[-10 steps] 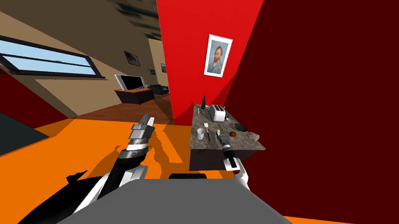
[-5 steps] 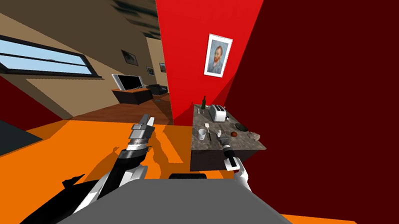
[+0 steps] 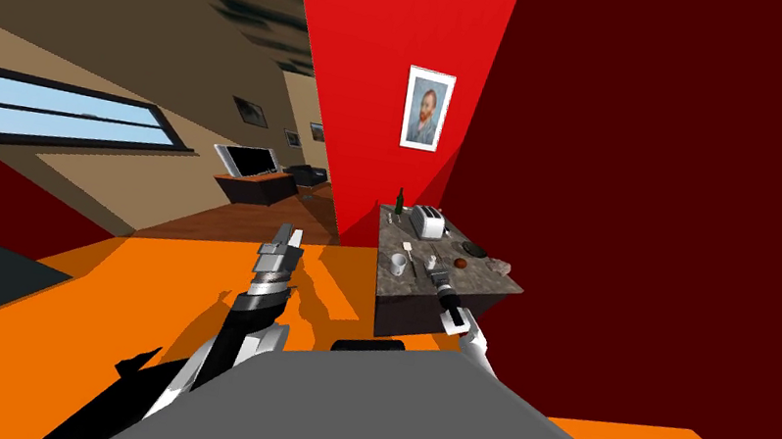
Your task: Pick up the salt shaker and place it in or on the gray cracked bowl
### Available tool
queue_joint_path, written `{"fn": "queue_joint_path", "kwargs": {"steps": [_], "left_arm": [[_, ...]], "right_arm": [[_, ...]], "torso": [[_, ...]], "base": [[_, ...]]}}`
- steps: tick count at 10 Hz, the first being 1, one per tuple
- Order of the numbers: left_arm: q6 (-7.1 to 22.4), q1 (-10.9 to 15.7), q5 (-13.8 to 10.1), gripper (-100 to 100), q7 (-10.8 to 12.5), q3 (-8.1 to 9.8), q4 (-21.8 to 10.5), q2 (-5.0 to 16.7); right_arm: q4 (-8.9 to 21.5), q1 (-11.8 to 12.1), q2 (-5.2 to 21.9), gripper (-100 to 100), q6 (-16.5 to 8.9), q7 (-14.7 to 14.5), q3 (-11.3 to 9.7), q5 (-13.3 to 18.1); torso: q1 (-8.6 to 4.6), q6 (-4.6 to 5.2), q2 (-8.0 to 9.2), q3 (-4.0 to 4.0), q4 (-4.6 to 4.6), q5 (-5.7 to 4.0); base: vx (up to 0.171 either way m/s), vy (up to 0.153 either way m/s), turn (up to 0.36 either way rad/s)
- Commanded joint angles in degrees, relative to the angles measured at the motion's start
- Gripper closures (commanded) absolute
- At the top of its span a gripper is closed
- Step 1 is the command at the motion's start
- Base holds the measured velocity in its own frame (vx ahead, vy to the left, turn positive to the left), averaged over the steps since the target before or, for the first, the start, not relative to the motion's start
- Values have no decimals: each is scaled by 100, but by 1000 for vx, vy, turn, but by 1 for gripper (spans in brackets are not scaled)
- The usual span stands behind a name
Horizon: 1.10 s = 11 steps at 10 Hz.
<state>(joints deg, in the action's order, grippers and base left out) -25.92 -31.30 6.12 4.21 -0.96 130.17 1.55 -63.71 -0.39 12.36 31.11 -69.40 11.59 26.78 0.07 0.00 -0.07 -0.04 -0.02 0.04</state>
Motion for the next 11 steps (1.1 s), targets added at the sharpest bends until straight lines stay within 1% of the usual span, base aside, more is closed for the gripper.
{"fn": "queue_joint_path", "kwargs": {"steps": [1, 2, 3, 4, 5, 7, 8, 9, 11], "left_arm": [[0, 0, 0, 0, 0, 0, 0, 0], [0, 0, 0, 0, 0, 0, 0, 0], [0, 0, 0, 0, 0, 0, 0, 0], [0, 1, 0, 0, 0, 0, 0, 0], [0, 1, 0, 0, 0, 0, 0, 0], [0, 1, 0, 0, 0, 0, 0, 0], [0, 1, 0, 0, 0, 0, 0, 0], [0, 0, 0, 0, 0, 1, 0, 0], [0, 0, 0, 0, 0, 0, 0, 0]], "right_arm": [[0, 0, 0, -100, 0, 0, 0, 0], [11, -4, 2, 0, 3, -19, 2, 3], [27, 3, 32, -100, -12, 1, 146, -4], [45, 10, 62, -100, -26, 19, 290, -12], [54, 13, 78, -100, -33, 28, 362, -15], [90, 26, 139, -100, -62, 65, 651, -30], [219, -27, 123, -100, 29, 11, 597, -38], [238, -35, 130, 100, 45, 11, 616, -41], [229, -41, 130, 100, 46, 21, 622, -49]], "torso": [[0, 0, 0, 0, 0, 0], [-5, 0, 2, 1, 1, -1], [-9, 0, 4, 2, 1, -2], [-8, -4, 7, 4, 2, -2], [-8, -3, 9, 6, 3, -1], [-7, -2, 13, 7, 3, -2], [-8, -3, 12, 7, 3, -1], [-11, 2, 9, 6, 2, -2], [-8, -4, 2, -2, -6, -5]], "base": [[5, 12, -3], [0, 0, 0], [-7, 9, 225], [-16, 10, 288], [-18, 7, 191], [-17, 13, 251], [-6, 1, 51], [-1, 0, -12], [0, 0, 0]]}}
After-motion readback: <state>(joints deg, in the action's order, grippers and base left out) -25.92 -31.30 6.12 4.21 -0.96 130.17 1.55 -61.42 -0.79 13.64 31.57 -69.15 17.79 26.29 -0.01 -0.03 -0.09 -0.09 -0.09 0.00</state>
